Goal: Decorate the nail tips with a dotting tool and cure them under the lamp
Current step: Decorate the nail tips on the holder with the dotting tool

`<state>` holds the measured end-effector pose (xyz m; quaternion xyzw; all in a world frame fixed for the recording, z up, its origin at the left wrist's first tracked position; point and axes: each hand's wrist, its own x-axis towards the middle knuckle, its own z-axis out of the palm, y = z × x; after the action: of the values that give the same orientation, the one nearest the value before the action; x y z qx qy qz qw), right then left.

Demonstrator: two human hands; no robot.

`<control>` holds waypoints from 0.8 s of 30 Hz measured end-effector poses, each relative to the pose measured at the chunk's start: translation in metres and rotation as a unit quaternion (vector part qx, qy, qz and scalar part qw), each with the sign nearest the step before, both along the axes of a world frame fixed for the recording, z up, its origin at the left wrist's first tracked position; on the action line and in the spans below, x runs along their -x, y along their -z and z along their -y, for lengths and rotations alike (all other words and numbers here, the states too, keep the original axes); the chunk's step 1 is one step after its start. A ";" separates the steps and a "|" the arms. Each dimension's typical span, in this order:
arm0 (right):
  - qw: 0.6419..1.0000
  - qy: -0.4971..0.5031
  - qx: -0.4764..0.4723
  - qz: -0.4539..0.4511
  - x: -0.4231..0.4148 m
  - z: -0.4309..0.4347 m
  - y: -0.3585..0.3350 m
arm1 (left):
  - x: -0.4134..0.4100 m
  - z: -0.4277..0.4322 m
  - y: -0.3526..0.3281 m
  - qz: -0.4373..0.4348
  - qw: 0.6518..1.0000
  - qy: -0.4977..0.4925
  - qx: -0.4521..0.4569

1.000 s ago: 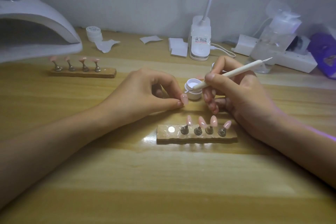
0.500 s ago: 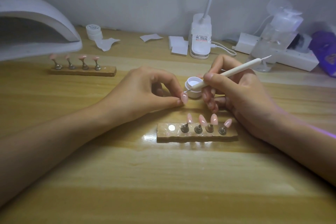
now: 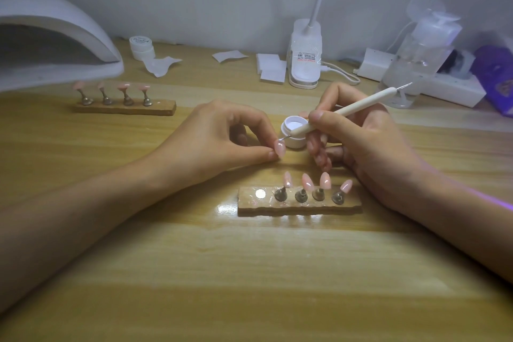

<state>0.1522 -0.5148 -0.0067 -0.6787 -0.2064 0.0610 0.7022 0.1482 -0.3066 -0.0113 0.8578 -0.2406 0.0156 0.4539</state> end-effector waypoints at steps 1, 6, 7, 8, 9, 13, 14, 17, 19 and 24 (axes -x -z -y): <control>1.000 0.002 0.001 0.000 0.000 0.000 0.000 | 0.000 0.000 0.000 0.000 1.000 0.000 0.000; 1.000 0.004 0.004 0.000 0.001 -0.001 -0.001 | 0.000 0.000 0.000 0.001 1.000 -0.003 0.001; 1.000 0.004 0.003 0.000 0.001 -0.001 -0.001 | 0.000 -0.001 0.000 0.000 1.000 -0.001 0.001; 1.000 0.006 0.003 -0.001 0.001 -0.001 -0.001 | 0.000 -0.001 0.001 -0.001 1.000 0.001 0.002; 1.000 0.006 0.003 -0.001 0.001 -0.001 -0.001 | -0.001 -0.001 0.001 -0.002 1.000 0.001 0.002; 1.000 0.006 0.002 -0.002 0.002 -0.001 -0.002 | -0.001 -0.002 0.001 -0.002 1.000 0.004 0.001; 1.000 0.006 -0.001 -0.002 0.002 -0.001 -0.002 | -0.001 -0.002 0.001 -0.002 1.000 0.005 0.002; 1.000 0.004 -0.016 -0.003 0.002 -0.001 -0.002 | -0.001 -0.001 0.001 0.000 1.000 0.007 0.004; 1.000 0.005 -0.021 -0.002 0.002 -0.001 -0.003 | -0.001 -0.001 0.002 0.000 1.000 0.007 0.005; 1.000 0.005 -0.028 -0.001 0.002 -0.001 -0.003 | -0.001 -0.002 0.002 -0.002 1.000 0.012 0.004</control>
<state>0.1498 -0.5142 -0.0037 -0.6599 -0.2040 0.0522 0.7213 0.1496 -0.3047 -0.0134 0.8530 -0.2503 0.0093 0.4579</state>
